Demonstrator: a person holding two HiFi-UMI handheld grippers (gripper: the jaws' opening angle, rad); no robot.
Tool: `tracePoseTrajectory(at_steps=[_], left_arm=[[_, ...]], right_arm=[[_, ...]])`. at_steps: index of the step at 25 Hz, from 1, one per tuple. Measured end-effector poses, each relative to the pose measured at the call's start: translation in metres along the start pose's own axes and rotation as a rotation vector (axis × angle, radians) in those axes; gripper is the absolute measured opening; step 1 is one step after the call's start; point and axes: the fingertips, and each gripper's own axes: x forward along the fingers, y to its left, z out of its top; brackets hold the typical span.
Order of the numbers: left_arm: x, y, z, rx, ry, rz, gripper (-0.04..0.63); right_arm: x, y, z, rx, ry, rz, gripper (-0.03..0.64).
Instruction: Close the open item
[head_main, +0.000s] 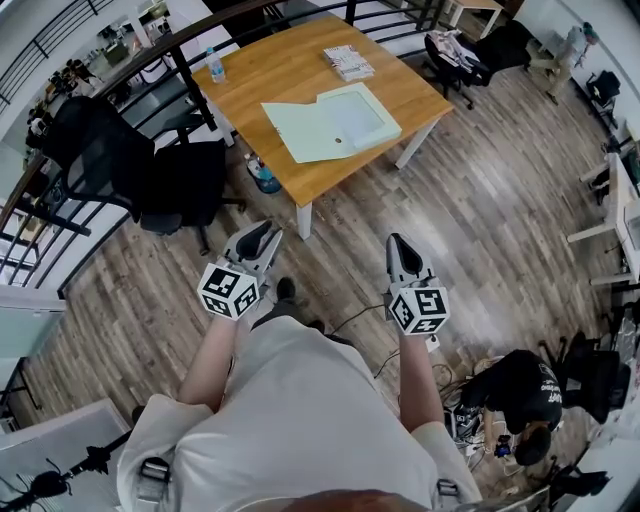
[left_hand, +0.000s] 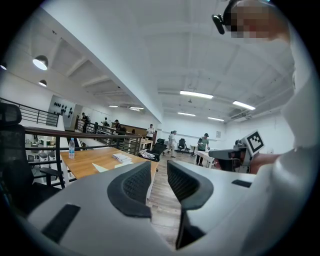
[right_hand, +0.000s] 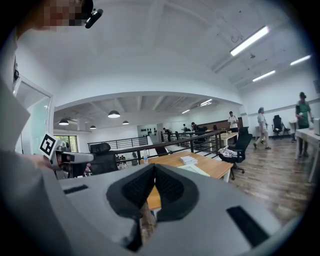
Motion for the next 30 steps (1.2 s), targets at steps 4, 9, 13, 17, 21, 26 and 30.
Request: tracePoseTrajectory(at_steps=[4,9,13,17,21,26,30], left_arm=[[0.012,0.008,0.0,-0.002,0.002,-0.006,0.095],[0.037,0.026,0.008,-0.001,0.002,-0.021,0.095],[0.067,0.045,0.016,-0.001,0.003,-0.039,0.095],[0.097,0.066,0.021,-0.005,0.011,-0.062,0.095],[0.124,0.093,0.031,-0.01,0.015,-0.077,0.095],[0.156,0.128,0.044,-0.015,0.021,-0.102,0.095],[0.178,0.154,0.051,-0.015,0.028,-0.126,0.095]], right_arm=[[0.013,-0.006,-0.001,0.001,0.004,-0.003,0.003],[0.037,-0.019,0.004,0.004,0.006,-0.022,0.003],[0.064,-0.031,0.01,0.004,0.014,-0.032,0.003],[0.095,-0.044,0.015,0.011,0.02,-0.051,0.003],[0.128,-0.053,0.025,0.011,0.025,-0.065,0.003],[0.17,-0.063,0.034,0.018,0.036,-0.094,0.003],[0.2,-0.067,0.039,0.017,0.04,-0.115,0.003]])
